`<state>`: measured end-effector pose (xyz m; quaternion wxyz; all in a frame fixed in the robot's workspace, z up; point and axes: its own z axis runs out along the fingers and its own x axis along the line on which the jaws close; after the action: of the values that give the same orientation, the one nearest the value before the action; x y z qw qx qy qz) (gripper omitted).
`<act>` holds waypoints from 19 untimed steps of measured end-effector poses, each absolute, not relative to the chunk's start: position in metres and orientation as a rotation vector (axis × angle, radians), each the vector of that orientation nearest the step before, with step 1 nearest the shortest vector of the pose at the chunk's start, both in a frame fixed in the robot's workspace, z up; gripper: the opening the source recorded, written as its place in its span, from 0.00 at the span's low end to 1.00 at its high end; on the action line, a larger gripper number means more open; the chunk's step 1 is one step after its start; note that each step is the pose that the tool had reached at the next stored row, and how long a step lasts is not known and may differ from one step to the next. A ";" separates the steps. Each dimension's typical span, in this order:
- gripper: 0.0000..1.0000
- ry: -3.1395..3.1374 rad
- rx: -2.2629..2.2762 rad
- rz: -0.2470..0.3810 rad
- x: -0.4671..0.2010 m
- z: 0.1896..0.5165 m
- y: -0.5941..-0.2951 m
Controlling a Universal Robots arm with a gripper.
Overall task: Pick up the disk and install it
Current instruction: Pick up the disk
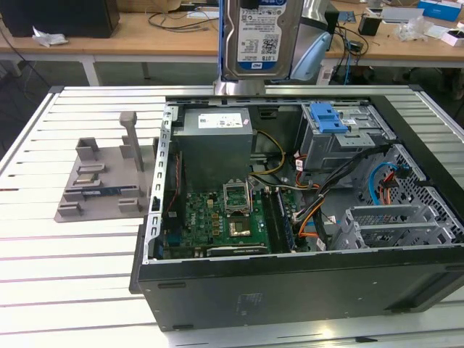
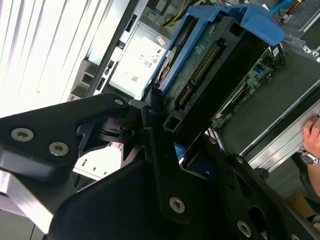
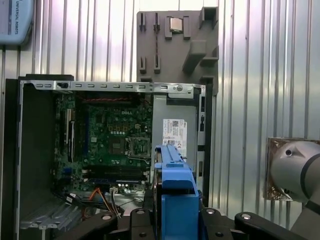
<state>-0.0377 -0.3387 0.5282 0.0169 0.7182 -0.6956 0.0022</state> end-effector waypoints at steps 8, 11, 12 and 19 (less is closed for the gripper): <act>0.36 -2.162 2.233 0.007 -0.030 0.526 -0.343; 0.36 -2.162 2.232 0.007 -0.028 0.525 -0.344; 0.36 -2.162 2.233 0.007 -0.027 0.525 -0.346; 0.36 -2.162 2.232 0.007 -0.026 0.524 -0.360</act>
<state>-0.0263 -0.3600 0.5244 0.0169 0.7182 -0.6956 0.0022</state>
